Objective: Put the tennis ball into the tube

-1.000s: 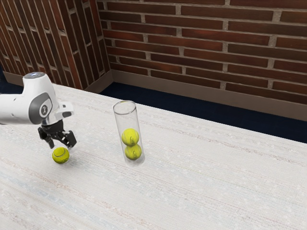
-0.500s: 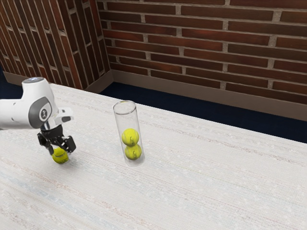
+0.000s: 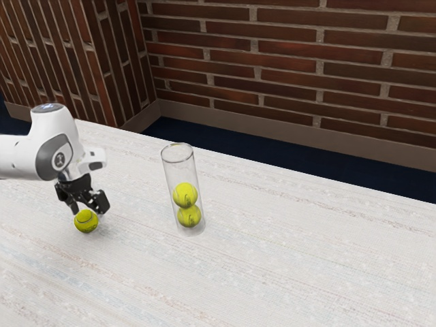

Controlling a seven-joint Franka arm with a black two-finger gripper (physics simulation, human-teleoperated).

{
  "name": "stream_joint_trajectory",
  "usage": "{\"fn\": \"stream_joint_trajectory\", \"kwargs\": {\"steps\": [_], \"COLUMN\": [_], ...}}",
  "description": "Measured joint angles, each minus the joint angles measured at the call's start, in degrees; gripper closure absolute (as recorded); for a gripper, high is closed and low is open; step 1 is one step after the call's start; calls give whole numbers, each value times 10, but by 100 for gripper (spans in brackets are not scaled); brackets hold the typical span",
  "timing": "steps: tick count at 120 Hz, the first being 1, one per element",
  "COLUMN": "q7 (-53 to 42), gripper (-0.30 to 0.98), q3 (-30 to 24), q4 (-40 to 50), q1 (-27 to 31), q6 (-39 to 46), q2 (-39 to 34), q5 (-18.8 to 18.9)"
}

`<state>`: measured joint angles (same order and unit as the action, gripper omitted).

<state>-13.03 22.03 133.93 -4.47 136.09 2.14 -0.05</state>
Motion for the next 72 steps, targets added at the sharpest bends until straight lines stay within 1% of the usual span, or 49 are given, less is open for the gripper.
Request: {"fn": "stream_joint_trajectory", "kwargs": {"steps": [14, 23, 28, 40, 58, 64, 67, 72], "q7": [23, 35, 39, 47, 43, 40, 38, 32], "gripper": [0, 0, 0, 0, 0, 0, 0, 0], "q3": [-4, 21, 34, 48, 46, 31, 23, 15], "q4": [38, 56, 60, 66, 50, 28, 1, -53], "q1": [-22, -53, -55, -19, 43, 73, 83, 73], "q6": [-7, -6, -4, 0, 21, 23, 23, 21], "q2": [-38, -47, -47, -47, -14, -2, 12, 37], "q5": [19, 26, 28, 28, 28, 30, 34, 39]}}
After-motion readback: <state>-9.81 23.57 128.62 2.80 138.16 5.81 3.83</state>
